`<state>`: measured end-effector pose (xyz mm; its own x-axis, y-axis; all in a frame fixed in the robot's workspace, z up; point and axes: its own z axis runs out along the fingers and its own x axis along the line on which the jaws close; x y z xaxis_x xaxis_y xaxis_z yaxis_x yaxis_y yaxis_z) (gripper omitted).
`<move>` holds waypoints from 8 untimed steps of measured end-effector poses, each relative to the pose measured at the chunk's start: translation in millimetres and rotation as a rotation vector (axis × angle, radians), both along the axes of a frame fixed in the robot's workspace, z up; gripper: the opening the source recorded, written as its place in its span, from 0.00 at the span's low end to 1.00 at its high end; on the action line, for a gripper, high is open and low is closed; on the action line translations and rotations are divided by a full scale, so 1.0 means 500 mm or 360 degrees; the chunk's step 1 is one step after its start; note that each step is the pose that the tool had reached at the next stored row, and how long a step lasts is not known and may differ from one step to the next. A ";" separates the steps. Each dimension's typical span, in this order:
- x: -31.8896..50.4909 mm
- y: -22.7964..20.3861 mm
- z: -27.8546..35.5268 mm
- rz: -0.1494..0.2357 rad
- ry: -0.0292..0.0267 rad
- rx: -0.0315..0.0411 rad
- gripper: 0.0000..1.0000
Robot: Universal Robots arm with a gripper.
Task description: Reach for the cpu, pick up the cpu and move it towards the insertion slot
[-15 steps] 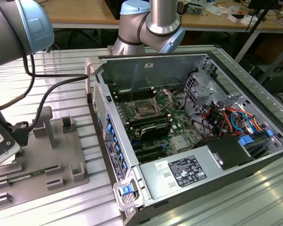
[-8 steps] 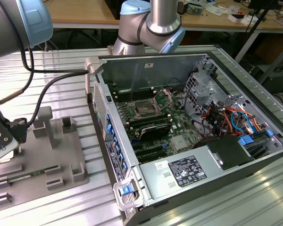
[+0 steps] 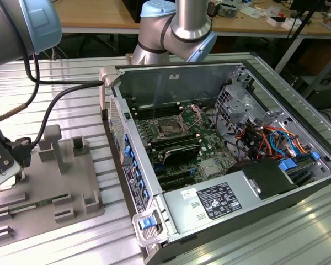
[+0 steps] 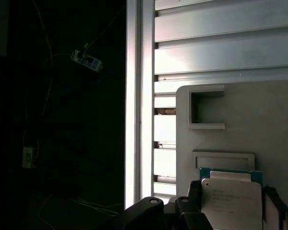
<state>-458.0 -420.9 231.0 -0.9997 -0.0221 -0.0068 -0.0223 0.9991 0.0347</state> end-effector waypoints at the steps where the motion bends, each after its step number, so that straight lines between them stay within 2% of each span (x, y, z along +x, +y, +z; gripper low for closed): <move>1: 0.000 0.0000 0.001 0.0000 0.00002 0.0000 0.55; 8: 0.000 0.0000 0.007 0.0000 0.00003 0.0000 0.55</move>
<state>-458.0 -420.9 234.6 -0.9997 -0.0221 -0.0066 -0.0223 0.9992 0.0346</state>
